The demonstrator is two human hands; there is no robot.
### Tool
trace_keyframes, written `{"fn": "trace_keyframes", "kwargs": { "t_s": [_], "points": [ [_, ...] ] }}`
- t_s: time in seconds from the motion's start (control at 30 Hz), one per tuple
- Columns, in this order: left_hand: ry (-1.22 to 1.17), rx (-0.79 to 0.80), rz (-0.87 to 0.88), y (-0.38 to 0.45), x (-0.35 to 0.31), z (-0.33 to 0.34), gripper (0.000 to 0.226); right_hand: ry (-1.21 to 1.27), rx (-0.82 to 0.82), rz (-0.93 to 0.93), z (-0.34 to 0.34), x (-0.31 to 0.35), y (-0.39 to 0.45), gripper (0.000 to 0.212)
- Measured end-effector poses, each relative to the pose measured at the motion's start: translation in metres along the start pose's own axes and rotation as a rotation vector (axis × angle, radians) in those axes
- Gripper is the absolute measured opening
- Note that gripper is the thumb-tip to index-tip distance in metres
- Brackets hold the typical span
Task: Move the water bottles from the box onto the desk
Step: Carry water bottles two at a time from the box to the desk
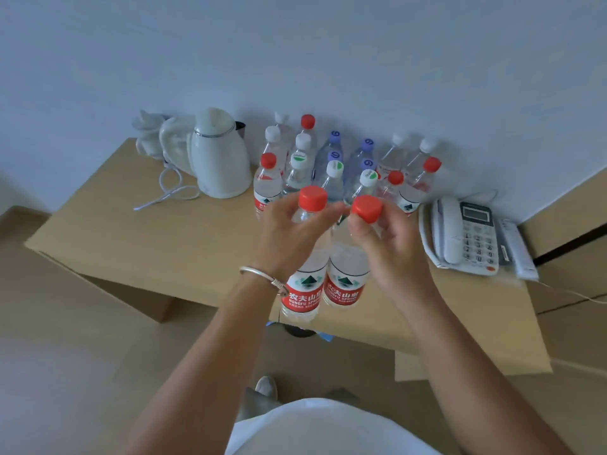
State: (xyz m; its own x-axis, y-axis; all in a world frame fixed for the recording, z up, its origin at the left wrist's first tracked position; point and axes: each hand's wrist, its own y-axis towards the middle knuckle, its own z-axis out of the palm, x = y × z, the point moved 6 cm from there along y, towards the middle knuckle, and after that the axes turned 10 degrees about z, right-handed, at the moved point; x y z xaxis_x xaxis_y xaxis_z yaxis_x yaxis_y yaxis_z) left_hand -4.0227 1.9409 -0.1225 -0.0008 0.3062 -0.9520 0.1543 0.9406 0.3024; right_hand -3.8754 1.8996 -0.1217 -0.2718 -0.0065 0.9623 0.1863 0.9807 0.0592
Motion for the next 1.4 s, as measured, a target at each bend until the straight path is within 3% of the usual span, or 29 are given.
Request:
{"fn": "trace_keyframes", "kwargs": {
  "t_s": [0.13,0.27,0.43,0.53,0.8,1.27,1.4],
  "points": [
    [-0.003,0.056,0.031,0.038,0.014,0.027,0.020,-0.017,-0.114,0.035,-0.026,-0.011,0.022,0.013],
    [-0.022,0.156,0.034,0.065,0.025,0.072,0.022,-0.085,-0.196,0.063,-0.062,-0.028,0.043,0.030],
    [0.018,0.199,0.009,0.089,0.046,0.128,0.012,-0.071,-0.251,0.100,-0.111,-0.057,0.070,0.024],
    [0.129,0.195,-0.008,0.099,0.062,0.157,0.025,-0.081,-0.280,0.094,-0.138,-0.079,0.086,0.025],
    [0.261,0.104,-0.127,0.117,0.090,0.201,0.026,-0.067,-0.159,0.065,-0.182,-0.123,0.128,0.012],
    [0.422,0.112,-0.133,0.133,0.138,0.213,0.024,-0.096,-0.075,0.144,-0.174,-0.168,0.148,0.028],
    [0.371,0.080,-0.112,0.129,0.141,0.211,0.029,-0.082,-0.089,0.179,-0.169,-0.175,0.146,0.031]
  ]
}}
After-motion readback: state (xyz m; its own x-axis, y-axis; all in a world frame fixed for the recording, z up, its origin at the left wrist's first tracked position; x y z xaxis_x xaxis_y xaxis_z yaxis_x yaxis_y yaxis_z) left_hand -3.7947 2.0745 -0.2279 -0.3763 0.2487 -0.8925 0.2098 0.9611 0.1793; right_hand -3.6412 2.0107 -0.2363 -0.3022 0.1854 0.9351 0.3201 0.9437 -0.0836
